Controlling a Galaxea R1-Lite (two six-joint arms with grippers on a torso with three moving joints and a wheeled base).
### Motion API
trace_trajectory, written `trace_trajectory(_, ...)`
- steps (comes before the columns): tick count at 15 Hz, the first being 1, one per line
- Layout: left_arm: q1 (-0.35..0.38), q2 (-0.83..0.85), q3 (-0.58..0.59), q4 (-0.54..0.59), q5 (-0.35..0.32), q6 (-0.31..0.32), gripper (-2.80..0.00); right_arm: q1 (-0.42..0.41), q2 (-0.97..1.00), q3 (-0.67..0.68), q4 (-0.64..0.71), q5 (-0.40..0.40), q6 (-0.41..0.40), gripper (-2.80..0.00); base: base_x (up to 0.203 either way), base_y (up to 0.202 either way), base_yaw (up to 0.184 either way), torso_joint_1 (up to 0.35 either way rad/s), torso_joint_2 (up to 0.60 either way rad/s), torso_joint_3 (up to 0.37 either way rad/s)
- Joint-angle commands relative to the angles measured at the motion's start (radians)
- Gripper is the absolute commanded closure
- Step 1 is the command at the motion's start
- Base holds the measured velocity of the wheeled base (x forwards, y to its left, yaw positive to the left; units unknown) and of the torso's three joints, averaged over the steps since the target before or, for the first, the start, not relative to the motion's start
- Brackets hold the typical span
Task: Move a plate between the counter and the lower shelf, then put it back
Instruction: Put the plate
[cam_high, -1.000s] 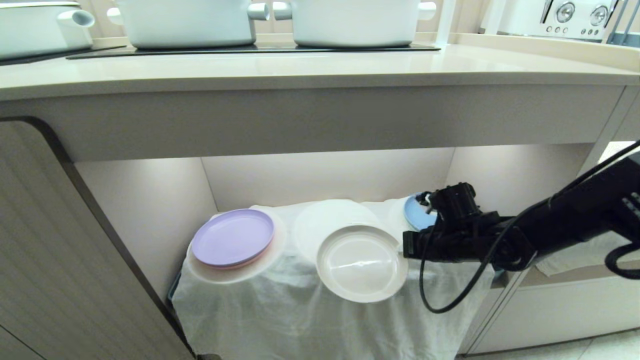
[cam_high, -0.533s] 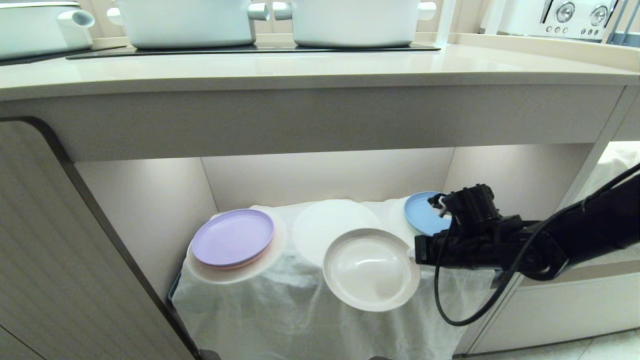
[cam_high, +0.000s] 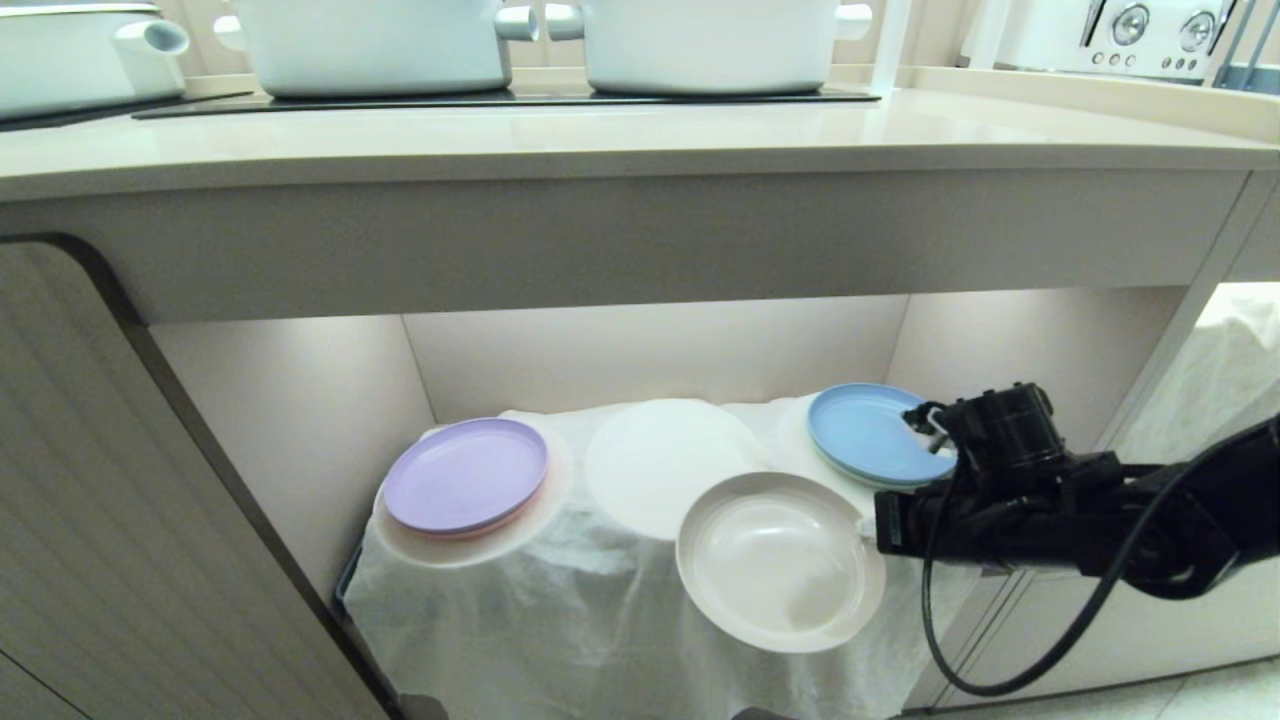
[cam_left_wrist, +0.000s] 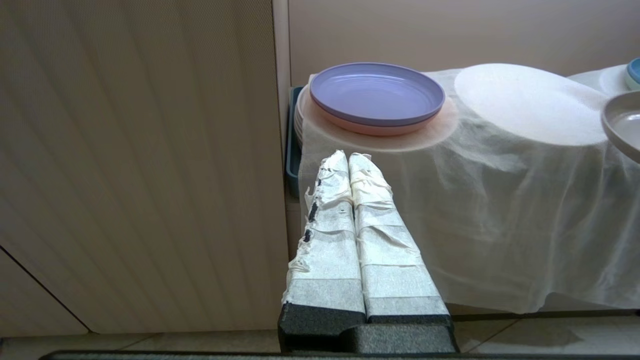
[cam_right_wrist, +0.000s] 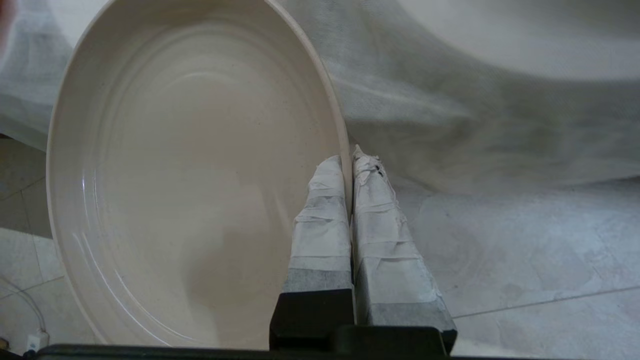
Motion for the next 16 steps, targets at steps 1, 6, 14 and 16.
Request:
trace_trajectory(1,0.0,0.001,0.0,0.0,0.001,-0.001,0.0,-0.017,-0.059,0.071,-0.023,0.001,0.002,0.0,0.0,0.0,0.0,0.0,0.0,0.0)
trace_trajectory(6,0.0,0.001,0.0,0.0,0.001,-0.001,0.0,-0.084,-0.15,0.156,-0.064,0.001,0.006,0.0,0.0,0.0,0.0,0.0,0.0,0.0)
trace_trajectory(14,0.0,0.001,0.0,0.0,0.001,-0.001,0.0,-0.146,-0.282,0.249,-0.048,0.002,0.008,0.0,0.0,0.0,0.0,0.0,0.0,0.0)
trace_trajectory(16,0.0,0.001,0.0,0.0,0.001,-0.001,0.0,-0.146,-0.326,0.275,-0.008,0.002,0.007,0.0,0.0,0.0,0.0,0.0,0.0,0.0)
